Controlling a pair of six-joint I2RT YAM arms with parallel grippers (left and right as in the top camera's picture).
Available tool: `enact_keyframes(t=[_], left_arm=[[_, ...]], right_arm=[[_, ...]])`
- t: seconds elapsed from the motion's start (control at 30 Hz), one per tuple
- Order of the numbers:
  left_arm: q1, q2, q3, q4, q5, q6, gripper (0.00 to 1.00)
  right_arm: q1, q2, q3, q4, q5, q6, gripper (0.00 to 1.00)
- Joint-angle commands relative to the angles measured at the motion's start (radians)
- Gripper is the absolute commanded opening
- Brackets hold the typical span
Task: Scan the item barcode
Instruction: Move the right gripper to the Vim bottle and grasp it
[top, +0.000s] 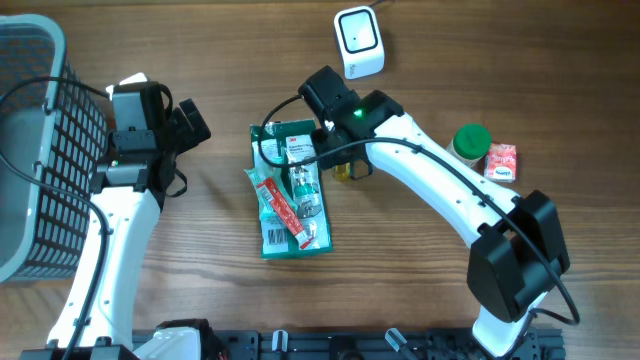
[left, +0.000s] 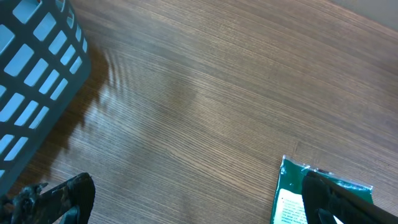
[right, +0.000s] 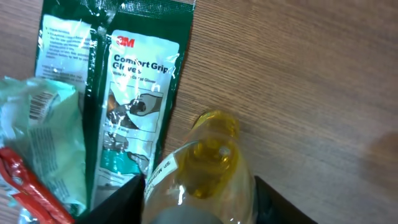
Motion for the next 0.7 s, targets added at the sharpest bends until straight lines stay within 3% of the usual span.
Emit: enact_keyframes(t=[0.0, 0.07, 0.2, 0.67], left_arm=[[0.004, -0.005, 0.009, 0.002, -0.009, 0.013, 1.00], [0.004, -0.005, 0.009, 0.002, -0.009, 0.013, 1.00], [0.004, -0.005, 0.009, 0.002, -0.009, 0.013, 1.00], [0.004, -0.005, 0.009, 0.002, -0.009, 0.013, 1.00]], right_arm=[[0.000, 0.001, 0.019, -0.001, 0.029, -0.034, 0.82], [0.000, 0.001, 0.026, 0.002, 0.028, 0.006, 0.96], [0.000, -0.013, 0.074, -0.024, -0.049, 0.033, 1.00], [-0.007, -0.034, 0.080, -0.034, -0.081, 0.073, 1.00]])
